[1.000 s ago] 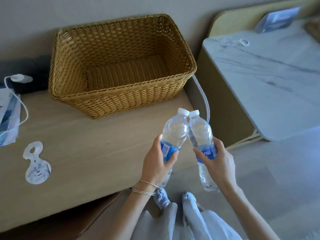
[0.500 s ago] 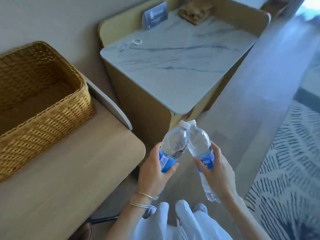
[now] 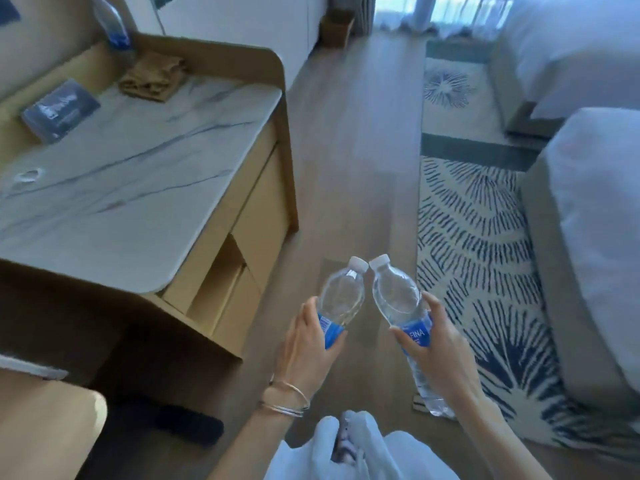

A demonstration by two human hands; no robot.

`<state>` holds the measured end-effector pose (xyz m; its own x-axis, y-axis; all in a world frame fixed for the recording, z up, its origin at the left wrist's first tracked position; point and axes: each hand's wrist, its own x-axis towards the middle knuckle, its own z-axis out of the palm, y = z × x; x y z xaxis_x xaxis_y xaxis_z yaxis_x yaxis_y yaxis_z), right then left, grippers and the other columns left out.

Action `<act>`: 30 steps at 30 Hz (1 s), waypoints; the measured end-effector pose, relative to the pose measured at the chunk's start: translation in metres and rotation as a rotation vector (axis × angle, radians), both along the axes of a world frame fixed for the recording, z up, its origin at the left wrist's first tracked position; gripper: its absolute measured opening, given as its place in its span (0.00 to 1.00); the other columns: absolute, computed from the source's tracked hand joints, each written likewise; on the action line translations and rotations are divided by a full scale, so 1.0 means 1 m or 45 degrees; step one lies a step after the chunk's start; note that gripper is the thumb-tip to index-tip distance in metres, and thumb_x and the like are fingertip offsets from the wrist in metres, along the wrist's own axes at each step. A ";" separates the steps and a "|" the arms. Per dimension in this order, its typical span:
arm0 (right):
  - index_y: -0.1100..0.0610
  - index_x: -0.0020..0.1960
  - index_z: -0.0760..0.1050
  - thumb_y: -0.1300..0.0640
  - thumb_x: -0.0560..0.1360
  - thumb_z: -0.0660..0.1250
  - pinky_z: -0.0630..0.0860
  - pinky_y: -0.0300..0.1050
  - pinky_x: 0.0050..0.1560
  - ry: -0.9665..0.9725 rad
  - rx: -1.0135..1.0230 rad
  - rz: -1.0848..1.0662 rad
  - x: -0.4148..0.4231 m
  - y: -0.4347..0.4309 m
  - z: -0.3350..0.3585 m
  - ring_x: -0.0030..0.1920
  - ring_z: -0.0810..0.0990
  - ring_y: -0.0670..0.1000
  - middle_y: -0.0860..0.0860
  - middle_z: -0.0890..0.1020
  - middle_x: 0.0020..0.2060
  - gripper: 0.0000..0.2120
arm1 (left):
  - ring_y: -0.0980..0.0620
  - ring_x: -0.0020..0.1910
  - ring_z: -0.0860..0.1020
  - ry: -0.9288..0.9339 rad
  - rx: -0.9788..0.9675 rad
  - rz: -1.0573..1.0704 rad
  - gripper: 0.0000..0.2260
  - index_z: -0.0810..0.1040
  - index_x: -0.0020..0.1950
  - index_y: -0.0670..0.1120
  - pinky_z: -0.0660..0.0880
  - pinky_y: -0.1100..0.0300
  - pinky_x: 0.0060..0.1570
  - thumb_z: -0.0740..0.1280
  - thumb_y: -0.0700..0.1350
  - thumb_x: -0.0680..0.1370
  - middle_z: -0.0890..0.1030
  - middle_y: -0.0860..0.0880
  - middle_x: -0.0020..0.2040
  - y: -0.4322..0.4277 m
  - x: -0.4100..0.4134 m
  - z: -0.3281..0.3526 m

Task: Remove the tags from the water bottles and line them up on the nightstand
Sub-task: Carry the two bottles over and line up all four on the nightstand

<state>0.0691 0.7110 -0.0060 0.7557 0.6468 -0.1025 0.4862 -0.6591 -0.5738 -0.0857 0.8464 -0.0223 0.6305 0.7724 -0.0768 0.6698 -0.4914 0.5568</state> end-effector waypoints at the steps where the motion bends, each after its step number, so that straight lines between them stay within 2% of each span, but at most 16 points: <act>1: 0.49 0.70 0.60 0.41 0.69 0.69 0.69 0.44 0.36 -0.007 -0.005 -0.035 0.012 -0.008 0.002 0.38 0.75 0.51 0.49 0.79 0.45 0.34 | 0.53 0.59 0.73 0.022 0.032 -0.051 0.32 0.55 0.72 0.48 0.74 0.59 0.54 0.63 0.61 0.75 0.70 0.51 0.64 -0.003 0.016 0.002; 8: 0.50 0.71 0.57 0.39 0.71 0.65 0.71 0.43 0.35 0.023 -0.045 -0.265 0.069 -0.043 -0.005 0.38 0.76 0.49 0.48 0.76 0.44 0.34 | 0.53 0.62 0.71 0.101 0.117 -0.389 0.32 0.55 0.74 0.45 0.71 0.62 0.54 0.60 0.61 0.77 0.69 0.51 0.67 -0.010 0.102 -0.001; 11: 0.49 0.72 0.56 0.39 0.72 0.65 0.76 0.46 0.40 0.098 -0.068 -0.357 0.088 -0.047 -0.016 0.41 0.78 0.49 0.48 0.78 0.48 0.34 | 0.54 0.63 0.71 0.074 0.015 -0.448 0.33 0.55 0.74 0.47 0.71 0.64 0.56 0.61 0.61 0.76 0.68 0.52 0.68 -0.005 0.134 -0.012; 14: 0.48 0.73 0.55 0.38 0.71 0.65 0.76 0.45 0.44 0.158 -0.098 -0.424 0.114 -0.040 -0.026 0.45 0.78 0.47 0.48 0.79 0.52 0.36 | 0.54 0.62 0.72 0.024 -0.116 -0.461 0.32 0.55 0.74 0.49 0.71 0.63 0.56 0.63 0.60 0.76 0.69 0.53 0.68 0.006 0.169 -0.020; 22: 0.49 0.75 0.51 0.37 0.71 0.63 0.75 0.45 0.49 0.089 -0.083 -0.459 0.235 0.046 -0.013 0.56 0.77 0.50 0.50 0.75 0.63 0.39 | 0.53 0.55 0.75 -0.050 -0.152 -0.504 0.29 0.59 0.72 0.48 0.74 0.61 0.52 0.64 0.58 0.76 0.75 0.51 0.60 0.097 0.297 -0.011; 26: 0.49 0.76 0.50 0.37 0.71 0.63 0.73 0.43 0.43 0.035 -0.106 -0.496 0.295 0.092 0.000 0.52 0.78 0.50 0.52 0.76 0.61 0.40 | 0.51 0.55 0.75 -0.086 -0.133 -0.518 0.29 0.59 0.72 0.48 0.73 0.60 0.52 0.64 0.58 0.76 0.75 0.50 0.61 0.143 0.361 0.003; 30: 0.50 0.75 0.52 0.38 0.71 0.64 0.74 0.43 0.46 0.072 -0.049 -0.562 0.335 0.119 0.002 0.54 0.77 0.50 0.52 0.75 0.61 0.39 | 0.51 0.56 0.75 -0.062 -0.113 -0.576 0.29 0.60 0.71 0.47 0.73 0.60 0.50 0.64 0.58 0.75 0.74 0.49 0.62 0.175 0.414 0.004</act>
<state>0.4039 0.8301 -0.0043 0.9511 0.2585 -0.1694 0.1221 -0.8178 -0.5624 0.3283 1.0214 -0.0188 0.9071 0.4108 -0.0918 0.3711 -0.6773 0.6353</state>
